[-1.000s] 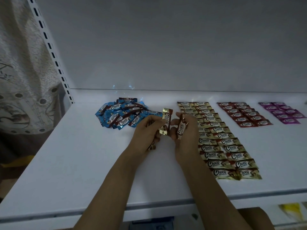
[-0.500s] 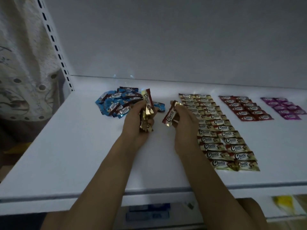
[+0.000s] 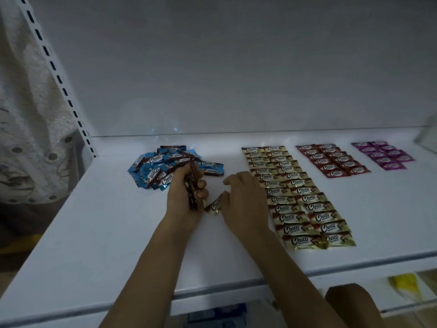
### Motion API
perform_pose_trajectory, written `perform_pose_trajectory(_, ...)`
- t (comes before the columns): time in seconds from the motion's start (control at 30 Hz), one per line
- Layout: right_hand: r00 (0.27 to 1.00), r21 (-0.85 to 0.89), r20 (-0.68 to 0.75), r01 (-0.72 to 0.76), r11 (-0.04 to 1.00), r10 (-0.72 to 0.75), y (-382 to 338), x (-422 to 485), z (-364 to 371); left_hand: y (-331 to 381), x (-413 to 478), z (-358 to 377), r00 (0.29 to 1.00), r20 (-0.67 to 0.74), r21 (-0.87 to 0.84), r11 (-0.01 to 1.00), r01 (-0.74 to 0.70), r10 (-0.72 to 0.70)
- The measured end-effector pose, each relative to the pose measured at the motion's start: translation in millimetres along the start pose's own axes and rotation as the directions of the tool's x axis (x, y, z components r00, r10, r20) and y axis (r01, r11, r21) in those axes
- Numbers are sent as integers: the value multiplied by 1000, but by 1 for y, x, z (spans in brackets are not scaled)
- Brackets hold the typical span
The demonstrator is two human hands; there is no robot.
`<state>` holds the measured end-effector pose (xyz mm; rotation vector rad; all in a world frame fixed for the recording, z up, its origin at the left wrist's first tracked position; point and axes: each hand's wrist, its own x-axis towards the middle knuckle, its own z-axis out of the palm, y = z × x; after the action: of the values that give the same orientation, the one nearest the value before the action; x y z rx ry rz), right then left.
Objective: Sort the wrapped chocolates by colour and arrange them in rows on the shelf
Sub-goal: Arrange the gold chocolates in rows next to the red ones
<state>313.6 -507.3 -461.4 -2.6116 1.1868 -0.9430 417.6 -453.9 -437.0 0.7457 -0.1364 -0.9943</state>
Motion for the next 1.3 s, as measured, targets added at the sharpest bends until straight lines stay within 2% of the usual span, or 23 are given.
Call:
perform_pose_trajectory(0.1,966,-41,22,259,965,-258,6,-15,-12,-2,2,-2,1000,11,0,1000,6,-6)
perform_pose_trajectory(0.17,942,-93,121,324,941,-313,8,-24,-19,-3,2,-1,1000,24,1,1000,20,-20)
perform_pose_trajectory(0.3,954,-276,187,278,920,-233,11,-7,-29,-4,3,-1,1000,17,-30,1000,8,-7)
perform_pose_trajectory(0.4,902,-371,416,283,884,-114,10,24,-35,-4,4,-1,1000,19,-14,1000,12,-11)
perform_pose_trajectory(0.47,882,-403,464,289,869,-79,11,41,-32,-5,4,0,999,48,17,1000,10,-10)
perform_pose_trajectory(0.57,874,-408,484,279,869,-54,14,60,-21,-6,6,2,998,62,92,996,-19,13)
perform_pose_trajectory(0.67,873,-376,488,239,895,-28,16,73,-7,-7,7,2,997,66,93,995,-34,28)
perform_pose_trajectory(0.8,863,-257,502,206,944,-52,10,83,14,-6,7,1,998,60,98,995,-25,19)
perform_pose_trajectory(0.87,864,-285,498,247,926,-77,8,86,19,-6,8,1,998,60,101,995,-25,19)
perform_pose_trajectory(0.93,862,-354,506,252,901,-42,11,90,18,-6,9,1,998,53,94,995,-20,15)
perform_pose_trajectory(1.13,864,-372,498,138,918,72,25,102,28,-5,9,3,999,33,89,996,-16,13)
perform_pose_trajectory(1.3,869,-367,485,99,925,100,25,109,35,-8,11,-1,996,46,154,984,-89,83)
